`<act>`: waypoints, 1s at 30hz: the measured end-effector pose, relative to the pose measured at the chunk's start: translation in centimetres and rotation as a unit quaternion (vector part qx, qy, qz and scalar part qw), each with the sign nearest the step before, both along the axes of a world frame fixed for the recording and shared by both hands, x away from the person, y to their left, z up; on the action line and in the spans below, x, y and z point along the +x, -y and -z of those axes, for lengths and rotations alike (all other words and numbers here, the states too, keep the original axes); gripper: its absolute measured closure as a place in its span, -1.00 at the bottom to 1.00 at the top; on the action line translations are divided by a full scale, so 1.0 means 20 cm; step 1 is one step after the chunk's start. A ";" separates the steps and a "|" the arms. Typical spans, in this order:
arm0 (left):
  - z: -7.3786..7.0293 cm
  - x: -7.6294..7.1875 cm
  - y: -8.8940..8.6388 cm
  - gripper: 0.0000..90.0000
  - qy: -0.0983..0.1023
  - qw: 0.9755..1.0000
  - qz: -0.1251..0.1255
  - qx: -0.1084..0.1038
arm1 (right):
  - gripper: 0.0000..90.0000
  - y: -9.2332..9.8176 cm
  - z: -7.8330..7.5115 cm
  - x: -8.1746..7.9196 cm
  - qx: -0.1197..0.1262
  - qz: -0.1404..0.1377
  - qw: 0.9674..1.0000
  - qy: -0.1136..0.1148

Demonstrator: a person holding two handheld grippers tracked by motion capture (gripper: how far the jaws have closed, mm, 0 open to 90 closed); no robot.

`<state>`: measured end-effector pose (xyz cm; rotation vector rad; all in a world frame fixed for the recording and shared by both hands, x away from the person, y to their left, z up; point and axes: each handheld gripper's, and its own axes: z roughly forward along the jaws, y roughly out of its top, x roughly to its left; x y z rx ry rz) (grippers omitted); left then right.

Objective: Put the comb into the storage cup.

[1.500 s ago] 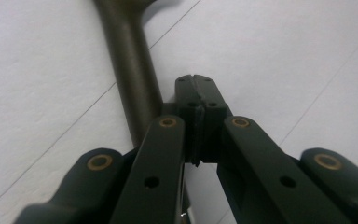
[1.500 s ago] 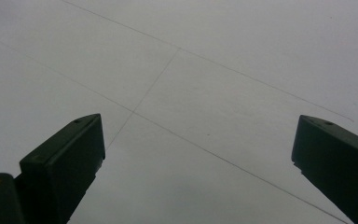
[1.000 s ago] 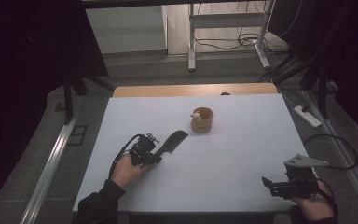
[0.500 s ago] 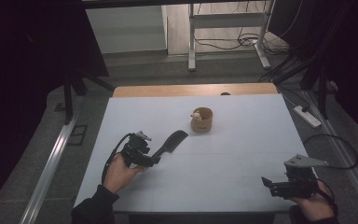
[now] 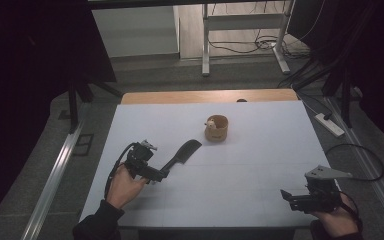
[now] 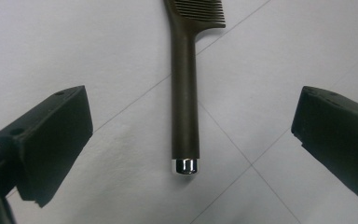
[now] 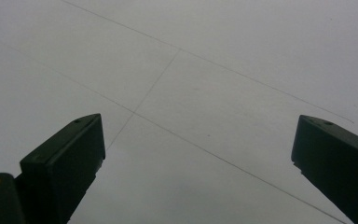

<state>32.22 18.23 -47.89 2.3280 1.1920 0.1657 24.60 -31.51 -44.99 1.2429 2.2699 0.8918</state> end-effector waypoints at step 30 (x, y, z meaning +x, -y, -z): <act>0.16 0.12 0.09 -1.00 -0.010 0.999 0.019 0.031 | -0.93 0.00 0.00 0.00 -0.003 -0.001 1.000 -0.002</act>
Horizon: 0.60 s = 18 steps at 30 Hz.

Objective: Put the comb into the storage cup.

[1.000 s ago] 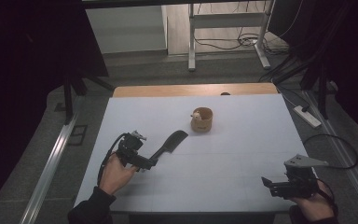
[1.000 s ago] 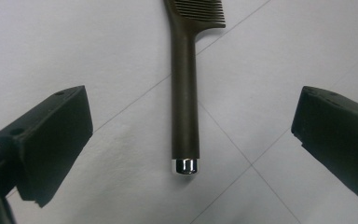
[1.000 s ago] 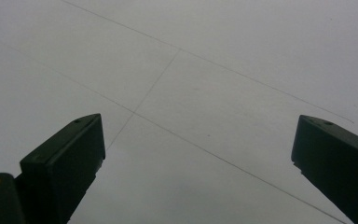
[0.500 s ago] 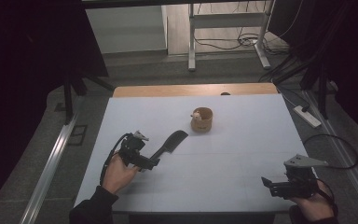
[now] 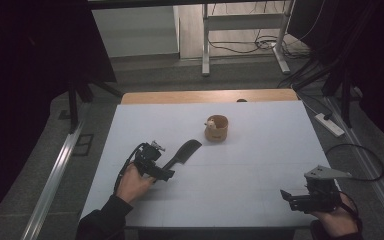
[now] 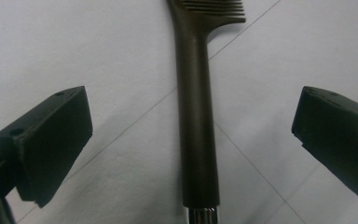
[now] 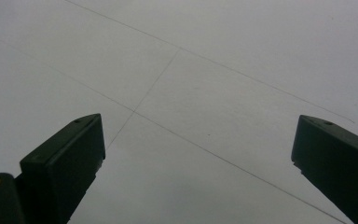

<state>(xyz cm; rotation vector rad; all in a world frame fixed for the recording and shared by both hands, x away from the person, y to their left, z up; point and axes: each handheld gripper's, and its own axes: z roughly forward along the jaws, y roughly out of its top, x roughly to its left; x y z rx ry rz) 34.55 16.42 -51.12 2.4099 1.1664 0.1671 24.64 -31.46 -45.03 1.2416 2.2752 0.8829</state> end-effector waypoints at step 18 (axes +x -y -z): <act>0.08 0.04 0.06 -1.00 -0.022 0.999 0.002 0.046 | -0.93 0.00 0.00 0.00 -0.001 -0.002 1.000 -0.001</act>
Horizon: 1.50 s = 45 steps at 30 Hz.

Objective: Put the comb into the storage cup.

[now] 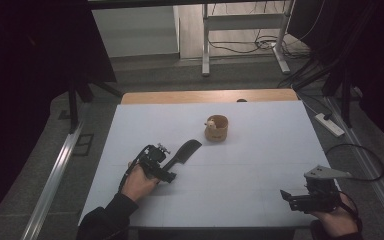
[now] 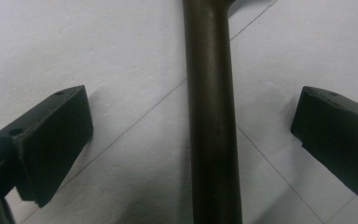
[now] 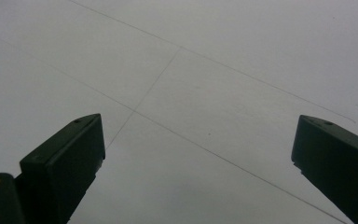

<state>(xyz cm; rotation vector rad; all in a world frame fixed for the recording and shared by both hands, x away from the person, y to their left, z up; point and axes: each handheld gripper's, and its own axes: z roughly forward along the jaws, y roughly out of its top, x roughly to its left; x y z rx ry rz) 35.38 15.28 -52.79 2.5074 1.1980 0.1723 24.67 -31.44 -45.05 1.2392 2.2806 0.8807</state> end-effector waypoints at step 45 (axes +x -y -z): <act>-0.07 -0.01 -0.06 0.60 -0.027 0.998 -0.032 -0.055 | -0.93 -0.01 0.00 0.00 -0.005 -0.002 1.000 0.000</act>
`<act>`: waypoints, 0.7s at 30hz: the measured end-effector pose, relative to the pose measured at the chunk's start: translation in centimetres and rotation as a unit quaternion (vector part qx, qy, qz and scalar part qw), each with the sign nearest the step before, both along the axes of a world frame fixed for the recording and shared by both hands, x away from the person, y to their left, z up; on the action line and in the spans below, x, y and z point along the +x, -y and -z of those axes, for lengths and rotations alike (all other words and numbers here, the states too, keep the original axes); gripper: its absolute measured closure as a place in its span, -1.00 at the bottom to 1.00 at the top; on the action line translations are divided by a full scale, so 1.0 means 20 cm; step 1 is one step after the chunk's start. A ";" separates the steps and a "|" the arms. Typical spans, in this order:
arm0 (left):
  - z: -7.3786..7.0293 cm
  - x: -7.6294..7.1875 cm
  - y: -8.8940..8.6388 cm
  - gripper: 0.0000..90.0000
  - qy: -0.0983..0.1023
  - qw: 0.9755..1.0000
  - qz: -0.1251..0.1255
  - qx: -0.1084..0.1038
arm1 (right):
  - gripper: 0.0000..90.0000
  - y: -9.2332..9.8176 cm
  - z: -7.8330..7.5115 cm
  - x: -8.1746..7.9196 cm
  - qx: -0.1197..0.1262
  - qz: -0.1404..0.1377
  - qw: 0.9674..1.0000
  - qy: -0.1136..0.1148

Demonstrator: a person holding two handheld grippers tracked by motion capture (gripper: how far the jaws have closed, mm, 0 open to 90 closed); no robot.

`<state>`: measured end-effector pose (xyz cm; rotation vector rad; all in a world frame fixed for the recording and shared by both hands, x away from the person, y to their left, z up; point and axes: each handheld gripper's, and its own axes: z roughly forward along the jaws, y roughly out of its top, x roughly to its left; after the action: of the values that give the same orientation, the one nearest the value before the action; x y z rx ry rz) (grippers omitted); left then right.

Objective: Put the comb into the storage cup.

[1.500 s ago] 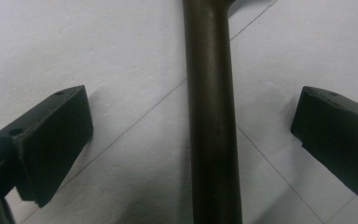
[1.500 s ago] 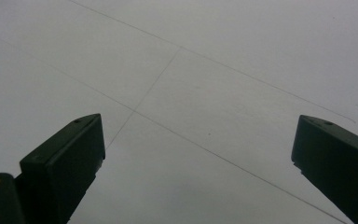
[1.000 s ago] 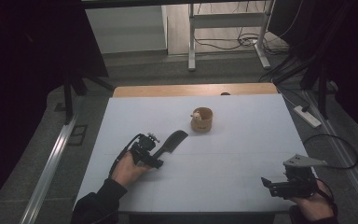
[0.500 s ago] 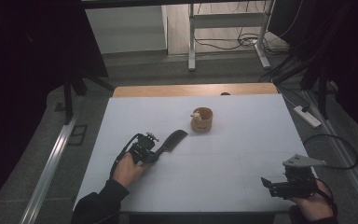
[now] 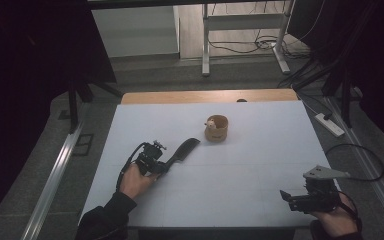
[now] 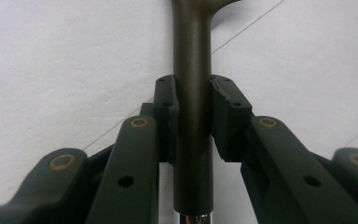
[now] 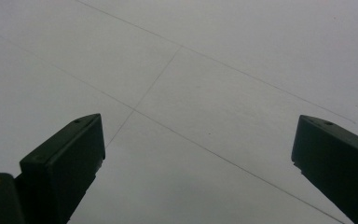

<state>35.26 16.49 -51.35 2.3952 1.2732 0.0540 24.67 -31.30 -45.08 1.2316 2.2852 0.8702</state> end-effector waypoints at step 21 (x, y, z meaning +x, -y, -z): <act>-0.07 -0.06 -0.04 0.59 0.046 0.998 0.009 -0.033 | -0.93 0.00 0.00 0.00 0.000 -0.001 1.000 0.001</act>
<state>34.01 17.30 -49.93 2.3205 1.1933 0.1156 24.63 -31.31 -45.06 1.2281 2.2845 0.8722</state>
